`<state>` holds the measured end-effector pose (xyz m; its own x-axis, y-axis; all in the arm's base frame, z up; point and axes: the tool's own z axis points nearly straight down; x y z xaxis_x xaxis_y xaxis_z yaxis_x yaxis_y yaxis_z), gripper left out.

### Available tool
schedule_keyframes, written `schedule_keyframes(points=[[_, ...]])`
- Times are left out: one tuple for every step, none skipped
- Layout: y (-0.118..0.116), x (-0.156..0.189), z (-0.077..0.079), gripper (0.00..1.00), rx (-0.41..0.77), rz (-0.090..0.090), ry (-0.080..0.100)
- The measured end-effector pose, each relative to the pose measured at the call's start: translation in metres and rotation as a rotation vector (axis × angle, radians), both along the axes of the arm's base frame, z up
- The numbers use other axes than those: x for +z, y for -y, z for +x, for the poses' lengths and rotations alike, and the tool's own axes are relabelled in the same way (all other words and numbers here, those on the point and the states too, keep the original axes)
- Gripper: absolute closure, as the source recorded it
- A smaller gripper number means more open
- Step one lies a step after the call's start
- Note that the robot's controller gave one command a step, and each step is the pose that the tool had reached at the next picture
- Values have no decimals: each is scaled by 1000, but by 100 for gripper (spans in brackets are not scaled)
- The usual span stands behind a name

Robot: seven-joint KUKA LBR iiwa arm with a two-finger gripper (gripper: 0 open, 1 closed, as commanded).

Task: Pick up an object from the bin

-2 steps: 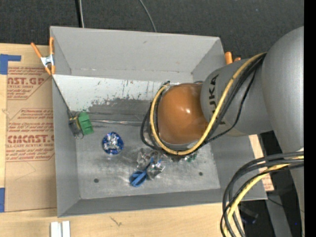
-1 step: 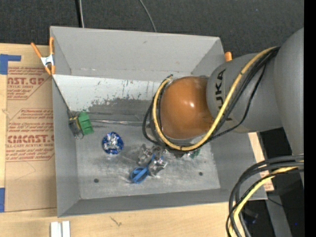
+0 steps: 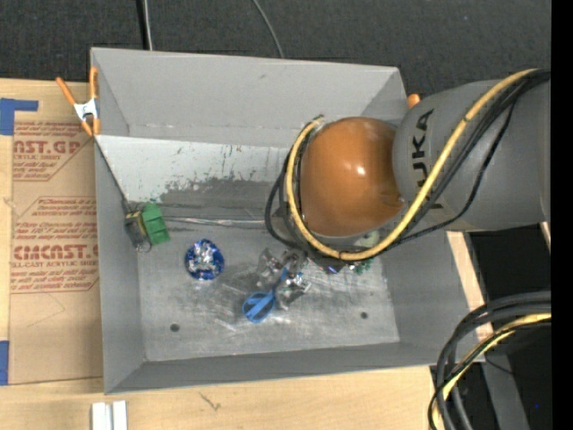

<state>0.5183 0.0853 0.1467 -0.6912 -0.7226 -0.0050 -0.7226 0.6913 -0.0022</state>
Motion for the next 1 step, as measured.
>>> schedule_keyframes(points=[[-1, 30, 1, 100, 0, 0, -1]])
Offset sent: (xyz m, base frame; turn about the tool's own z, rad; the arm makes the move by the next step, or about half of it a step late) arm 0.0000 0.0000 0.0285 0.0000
